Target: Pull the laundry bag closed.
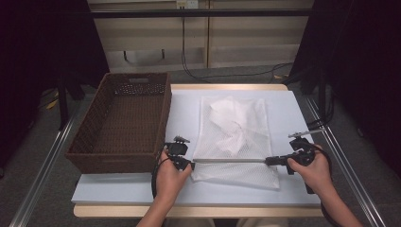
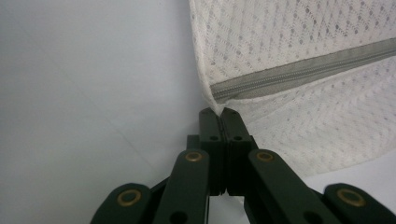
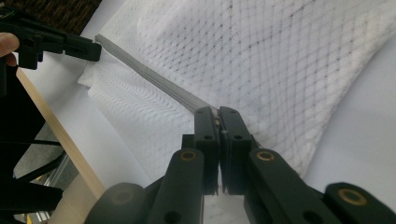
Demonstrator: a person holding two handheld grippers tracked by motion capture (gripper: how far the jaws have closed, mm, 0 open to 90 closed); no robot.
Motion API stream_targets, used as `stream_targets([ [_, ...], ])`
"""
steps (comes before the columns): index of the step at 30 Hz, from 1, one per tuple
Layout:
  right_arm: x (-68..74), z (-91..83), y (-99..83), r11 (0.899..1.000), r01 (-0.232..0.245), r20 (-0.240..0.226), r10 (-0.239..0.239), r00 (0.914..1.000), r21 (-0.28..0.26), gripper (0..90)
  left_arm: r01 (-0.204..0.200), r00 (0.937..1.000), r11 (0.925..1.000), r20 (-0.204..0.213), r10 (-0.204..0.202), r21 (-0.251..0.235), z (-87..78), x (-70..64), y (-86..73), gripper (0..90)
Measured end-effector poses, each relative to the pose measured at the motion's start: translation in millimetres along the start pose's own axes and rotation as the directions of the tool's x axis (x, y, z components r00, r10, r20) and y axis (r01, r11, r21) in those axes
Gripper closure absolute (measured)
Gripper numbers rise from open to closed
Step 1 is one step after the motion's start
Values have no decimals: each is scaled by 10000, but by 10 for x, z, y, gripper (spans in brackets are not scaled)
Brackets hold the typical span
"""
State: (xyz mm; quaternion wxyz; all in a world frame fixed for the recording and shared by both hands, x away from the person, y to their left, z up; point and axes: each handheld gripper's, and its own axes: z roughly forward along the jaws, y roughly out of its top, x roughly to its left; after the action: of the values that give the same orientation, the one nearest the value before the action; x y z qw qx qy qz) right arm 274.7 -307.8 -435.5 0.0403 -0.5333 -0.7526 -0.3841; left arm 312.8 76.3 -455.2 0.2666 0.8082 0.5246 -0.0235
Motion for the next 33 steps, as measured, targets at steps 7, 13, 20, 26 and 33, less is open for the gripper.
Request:
stream_targets([
  [7,-45,-56,-30,10000,-83,58,83,9999,-8,871,33,10000,10000,15,-33,13,0,0,2,893],
  [13,-64,-105,-35,9999,-97,108,98,9999,-102,871,-49,10000,10000,-47,49,62,0,4,1,893],
  [20,-129,-185,-52,9994,-265,87,266,9996,-216,871,-34,10000,10000,36,33,63,-4,-4,0,893],
  [26,-163,-200,-71,9994,-309,147,311,9994,-158,871,31,10000,10000,26,-31,53,-5,-1,-3,894],
  [33,-189,-223,-77,9993,-346,194,348,9992,-130,872,117,9998,9999,145,-116,-31,-6,-7,-6,895],
])
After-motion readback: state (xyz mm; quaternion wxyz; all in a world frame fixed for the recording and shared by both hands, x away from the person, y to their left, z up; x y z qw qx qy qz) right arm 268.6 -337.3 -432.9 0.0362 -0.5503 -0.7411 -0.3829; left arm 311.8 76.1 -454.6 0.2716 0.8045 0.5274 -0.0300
